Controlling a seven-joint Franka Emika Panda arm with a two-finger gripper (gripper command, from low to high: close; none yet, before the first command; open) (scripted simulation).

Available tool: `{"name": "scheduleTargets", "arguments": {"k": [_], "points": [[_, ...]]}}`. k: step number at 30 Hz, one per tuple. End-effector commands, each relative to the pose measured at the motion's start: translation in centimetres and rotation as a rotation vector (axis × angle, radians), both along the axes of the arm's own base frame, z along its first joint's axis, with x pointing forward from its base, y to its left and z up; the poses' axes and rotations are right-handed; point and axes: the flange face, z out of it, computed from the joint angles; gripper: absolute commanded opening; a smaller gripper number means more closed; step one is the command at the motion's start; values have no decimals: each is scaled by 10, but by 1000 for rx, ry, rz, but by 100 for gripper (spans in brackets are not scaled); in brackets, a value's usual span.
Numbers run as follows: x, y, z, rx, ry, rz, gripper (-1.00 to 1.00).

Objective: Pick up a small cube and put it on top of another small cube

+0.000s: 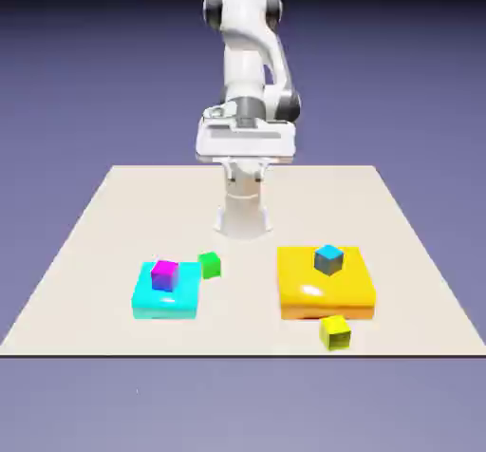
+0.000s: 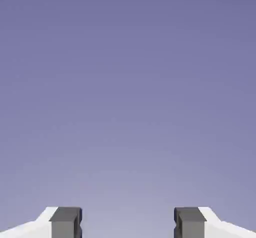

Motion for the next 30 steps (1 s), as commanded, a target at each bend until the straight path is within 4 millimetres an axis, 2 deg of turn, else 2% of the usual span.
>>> {"name": "scheduleTargets", "arguments": {"k": [1,14,22,30], "points": [[0,-5,-2,2,2,7,0],[-12,-71,-42,15,25,84,0],[-28,-103,-77,11,43,122,0],[-50,-128,-117,-1,71,155,0]]}}
